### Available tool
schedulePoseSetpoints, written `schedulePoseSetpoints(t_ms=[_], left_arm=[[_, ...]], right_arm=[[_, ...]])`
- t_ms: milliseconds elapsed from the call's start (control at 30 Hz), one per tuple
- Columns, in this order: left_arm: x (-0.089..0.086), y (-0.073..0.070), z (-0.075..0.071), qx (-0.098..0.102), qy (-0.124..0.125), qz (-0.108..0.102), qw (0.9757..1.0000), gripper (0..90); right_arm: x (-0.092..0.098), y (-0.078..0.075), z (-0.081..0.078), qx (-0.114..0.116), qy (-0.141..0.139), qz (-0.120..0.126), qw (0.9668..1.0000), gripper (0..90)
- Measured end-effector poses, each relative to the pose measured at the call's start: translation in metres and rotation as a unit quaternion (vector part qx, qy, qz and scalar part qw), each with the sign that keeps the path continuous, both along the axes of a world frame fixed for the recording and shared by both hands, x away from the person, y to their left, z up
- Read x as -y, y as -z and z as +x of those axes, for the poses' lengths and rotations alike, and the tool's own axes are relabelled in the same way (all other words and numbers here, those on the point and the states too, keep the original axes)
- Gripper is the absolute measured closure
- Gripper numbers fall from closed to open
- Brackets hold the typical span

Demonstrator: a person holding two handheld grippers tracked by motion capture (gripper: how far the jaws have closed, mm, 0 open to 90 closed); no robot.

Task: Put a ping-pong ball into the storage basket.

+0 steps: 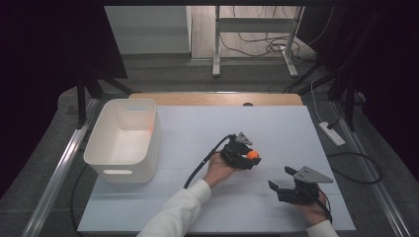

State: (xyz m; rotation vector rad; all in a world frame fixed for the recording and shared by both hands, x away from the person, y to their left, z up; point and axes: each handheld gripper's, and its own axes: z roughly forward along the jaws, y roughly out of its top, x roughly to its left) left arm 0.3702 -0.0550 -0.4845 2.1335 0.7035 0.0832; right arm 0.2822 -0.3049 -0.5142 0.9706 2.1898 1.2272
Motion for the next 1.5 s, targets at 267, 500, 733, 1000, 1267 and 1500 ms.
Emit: schedulePoseSetpoints(t_ms=[267, 500, 733, 1000, 1267, 1500], left_arm=[[-0.008, -0.008, -0.002, 0.007, 0.001, -0.01, 0.9999, 50.5], [-0.014, -0.014, -0.005, 0.012, 0.0, -0.02, 0.9997, 50.5], [-0.022, -0.02, -0.009, 0.019, -0.001, -0.029, 0.9994, 50.5], [-0.03, -0.023, -0.011, 0.025, -0.003, -0.035, 0.9991, 50.5], [-0.036, -0.026, -0.012, 0.028, -0.007, -0.038, 0.9989, 50.5], [-0.041, -0.028, -0.014, 0.031, -0.014, -0.044, 0.9985, 50.5]], right_arm=[[0.0, 0.0, 0.0, -0.001, -0.001, -0.001, 1.0, 17.5], [0.0, 0.0, 0.0, 0.0, 0.0, -0.002, 1.0, 17.5], [0.0, 0.0, 0.0, 0.0, -0.001, -0.004, 1.0, 17.5], [-0.001, 0.001, 0.0, 0.001, -0.002, -0.004, 1.0, 17.6], [-0.001, 0.001, 0.0, 0.001, -0.001, -0.005, 1.0, 17.6], [-0.001, 0.001, 0.0, 0.002, -0.001, -0.006, 1.0, 17.7]])
